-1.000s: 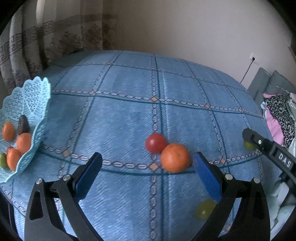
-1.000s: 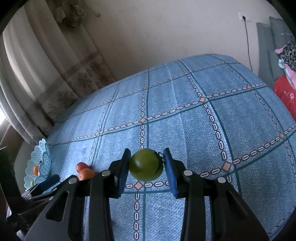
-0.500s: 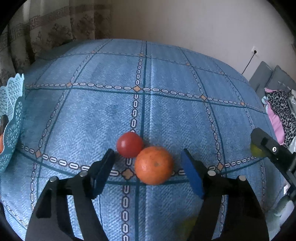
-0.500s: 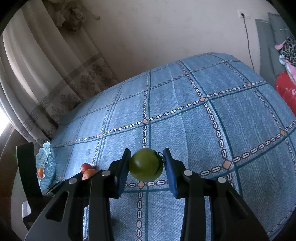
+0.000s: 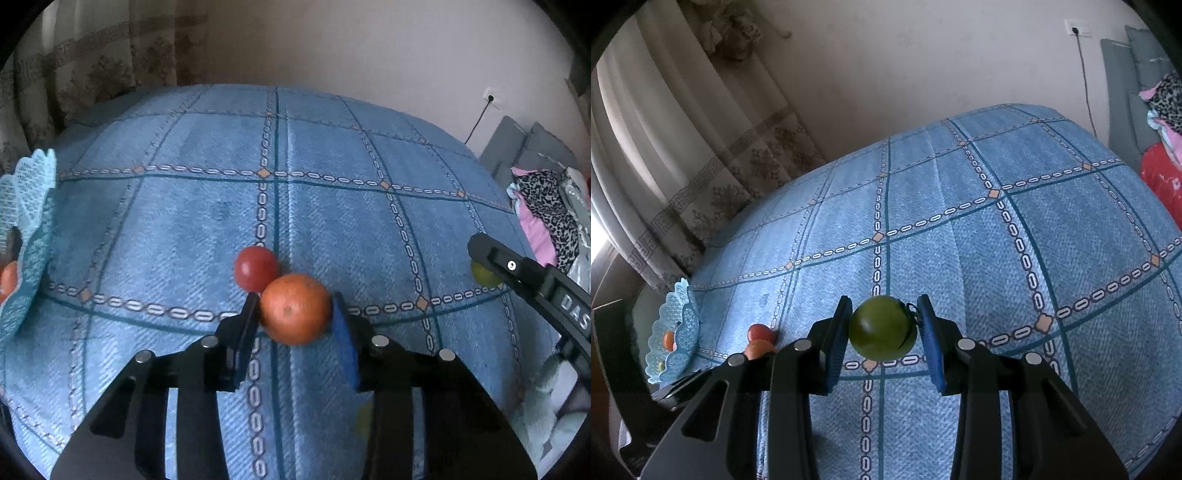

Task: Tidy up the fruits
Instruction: 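Carry the orange into the basket and open the left tool while the right tool holds its tomato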

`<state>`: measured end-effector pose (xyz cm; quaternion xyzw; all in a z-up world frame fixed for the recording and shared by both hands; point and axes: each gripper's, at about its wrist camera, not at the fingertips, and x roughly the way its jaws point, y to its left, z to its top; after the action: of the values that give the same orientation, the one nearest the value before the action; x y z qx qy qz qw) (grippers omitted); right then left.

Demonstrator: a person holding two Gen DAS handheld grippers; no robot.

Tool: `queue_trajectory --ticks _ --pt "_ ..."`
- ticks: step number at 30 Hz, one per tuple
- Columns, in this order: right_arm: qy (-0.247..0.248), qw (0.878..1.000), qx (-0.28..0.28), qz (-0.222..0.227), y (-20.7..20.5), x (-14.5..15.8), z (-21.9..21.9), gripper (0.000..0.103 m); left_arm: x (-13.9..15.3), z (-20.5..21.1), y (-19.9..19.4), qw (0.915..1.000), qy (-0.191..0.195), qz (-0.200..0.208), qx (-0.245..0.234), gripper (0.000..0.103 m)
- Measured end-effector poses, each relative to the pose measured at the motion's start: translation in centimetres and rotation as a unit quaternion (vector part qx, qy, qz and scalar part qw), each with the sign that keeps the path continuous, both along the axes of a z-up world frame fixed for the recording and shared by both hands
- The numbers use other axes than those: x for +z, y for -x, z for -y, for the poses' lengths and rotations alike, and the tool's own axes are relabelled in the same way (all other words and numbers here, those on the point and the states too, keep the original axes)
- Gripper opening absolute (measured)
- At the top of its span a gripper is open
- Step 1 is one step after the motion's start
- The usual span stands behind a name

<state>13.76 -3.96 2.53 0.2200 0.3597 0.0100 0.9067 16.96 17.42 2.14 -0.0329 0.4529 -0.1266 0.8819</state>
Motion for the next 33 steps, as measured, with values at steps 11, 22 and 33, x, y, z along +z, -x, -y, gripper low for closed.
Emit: queue_trajectory --ticks 11,22,33 --pt "0.003 1.0 -0.004 0.003 0.1 -0.1 -0.2 0.037 1.7 -2.0 1.6 0.9998 0.012 0.017 0.004 0.04" --pt "0.005 1.0 -0.002 0.004 0.1 -0.3 -0.5 0.037 3.8 -5.3 1.8 0.9983 0.027 0.038 0.036 0.04" --pt "0.012 1.0 0.008 0.011 0.5 -0.1 -1.7 0.037 4.4 -10.1 1.6 0.9947 0.025 0.057 0.082 0.04"
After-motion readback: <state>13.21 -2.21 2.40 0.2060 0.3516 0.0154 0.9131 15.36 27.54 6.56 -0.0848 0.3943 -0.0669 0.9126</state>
